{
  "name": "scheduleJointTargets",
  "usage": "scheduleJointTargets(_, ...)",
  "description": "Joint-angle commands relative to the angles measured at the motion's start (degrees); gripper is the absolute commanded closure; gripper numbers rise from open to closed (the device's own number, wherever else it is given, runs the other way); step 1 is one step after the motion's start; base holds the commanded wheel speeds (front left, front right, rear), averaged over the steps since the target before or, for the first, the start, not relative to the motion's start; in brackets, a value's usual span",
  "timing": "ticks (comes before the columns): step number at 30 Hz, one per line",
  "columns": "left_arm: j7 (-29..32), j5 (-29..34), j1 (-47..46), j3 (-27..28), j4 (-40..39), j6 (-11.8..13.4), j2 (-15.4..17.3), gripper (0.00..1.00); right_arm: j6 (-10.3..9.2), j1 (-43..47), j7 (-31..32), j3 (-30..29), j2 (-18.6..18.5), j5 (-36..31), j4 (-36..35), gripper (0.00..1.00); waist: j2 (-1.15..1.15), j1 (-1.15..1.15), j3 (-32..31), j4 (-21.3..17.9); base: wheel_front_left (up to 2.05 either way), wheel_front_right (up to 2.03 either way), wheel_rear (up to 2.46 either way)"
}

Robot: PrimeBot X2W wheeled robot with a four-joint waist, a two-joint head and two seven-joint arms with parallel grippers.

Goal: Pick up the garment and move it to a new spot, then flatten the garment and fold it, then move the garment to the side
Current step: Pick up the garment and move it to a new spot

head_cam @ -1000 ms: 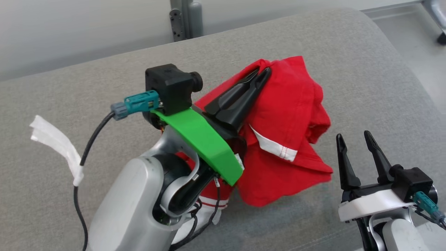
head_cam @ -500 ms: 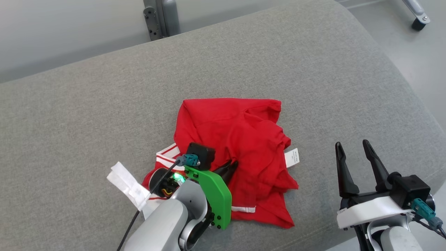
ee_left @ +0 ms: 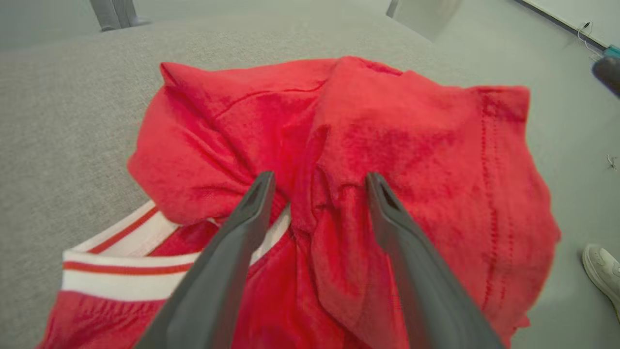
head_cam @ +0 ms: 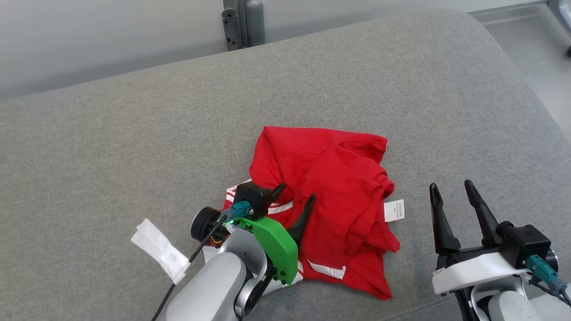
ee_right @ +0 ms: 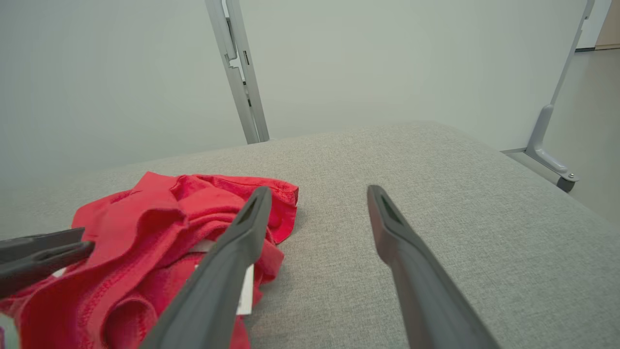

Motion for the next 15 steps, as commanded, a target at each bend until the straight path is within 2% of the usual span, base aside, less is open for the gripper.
scheduleJointTargets(1,-1.1,0.9,1.1,0.4,-1.4,1.1,1.2,0.00,0.01,1.0,-0.2,-0.3,-0.3,-0.3,-0.1,0.00,0.00,0.00,-1.5,1.3,0.00,0.00,0.00)
scheduleJointTargets(7,-1.0,2.7,6.6,1.9,-8.1,6.5,7.3,0.00,0.01,2.2,-0.2,-1.1,-0.8,-0.5,-0.7,0.00,0.00,0.00,-3.7,2.8,0.00,0.00,0.00)
scheduleJointTargets(10,-0.3,3.7,8.3,2.4,-9.8,8.3,10.3,0.00,0.01,2.2,-0.2,-1.1,-1.0,-0.5,-1.0,0.00,0.00,0.00,-4.0,3.1,0.00,0.00,0.00)
scheduleJointTargets(15,0.6,2.6,8.6,3.0,-11.8,9.3,10.5,0.00,0.01,1.6,-0.2,-0.8,-1.1,-0.5,-1.3,0.00,0.00,0.00,-3.4,3.3,0.00,0.00,0.00)
